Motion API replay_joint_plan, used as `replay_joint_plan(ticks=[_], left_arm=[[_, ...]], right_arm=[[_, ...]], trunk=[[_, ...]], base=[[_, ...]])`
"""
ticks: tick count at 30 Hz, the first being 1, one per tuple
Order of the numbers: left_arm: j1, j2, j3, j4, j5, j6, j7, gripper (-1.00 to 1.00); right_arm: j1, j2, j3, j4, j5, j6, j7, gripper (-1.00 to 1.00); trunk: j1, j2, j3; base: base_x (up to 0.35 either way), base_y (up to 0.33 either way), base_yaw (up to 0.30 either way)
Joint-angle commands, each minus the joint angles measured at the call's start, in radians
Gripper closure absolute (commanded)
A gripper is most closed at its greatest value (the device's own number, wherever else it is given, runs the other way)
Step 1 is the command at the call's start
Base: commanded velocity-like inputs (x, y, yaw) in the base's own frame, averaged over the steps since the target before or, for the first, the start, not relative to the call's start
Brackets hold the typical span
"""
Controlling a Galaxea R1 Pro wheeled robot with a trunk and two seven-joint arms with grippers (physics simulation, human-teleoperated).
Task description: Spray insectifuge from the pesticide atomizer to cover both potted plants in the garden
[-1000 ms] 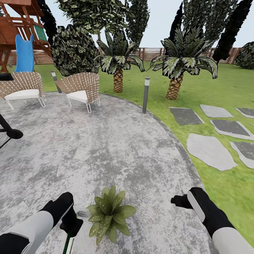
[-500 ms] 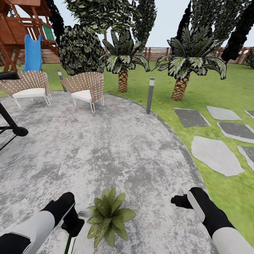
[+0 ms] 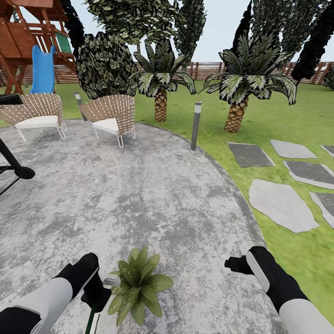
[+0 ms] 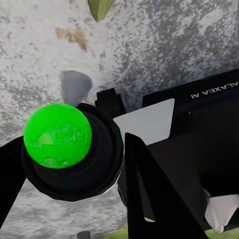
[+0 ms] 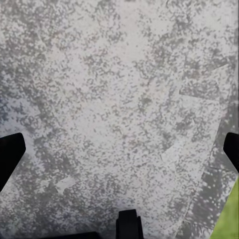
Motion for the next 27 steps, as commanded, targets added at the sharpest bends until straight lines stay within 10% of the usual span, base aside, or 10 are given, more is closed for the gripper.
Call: replay_joint_plan(ticks=[1,27], left_arm=[[0.000,0.001,-0.001,-0.002,-0.010,0.002,-0.010,1.00],[0.000,0.000,-0.001,-0.002,-0.012,0.002,-0.011,1.00]], right_arm=[[-0.001,-0.001,0.004,-0.001,-0.011,0.002,-0.010,-1.00],[-0.001,-0.001,0.004,-0.001,-0.010,0.002,-0.010,-1.00]], trunk=[[0.000,0.000,-0.001],[-0.016,0.028,0.012]], base=[[-0.115,-0.134,0.000],[-0.006,-0.007,0.000]])
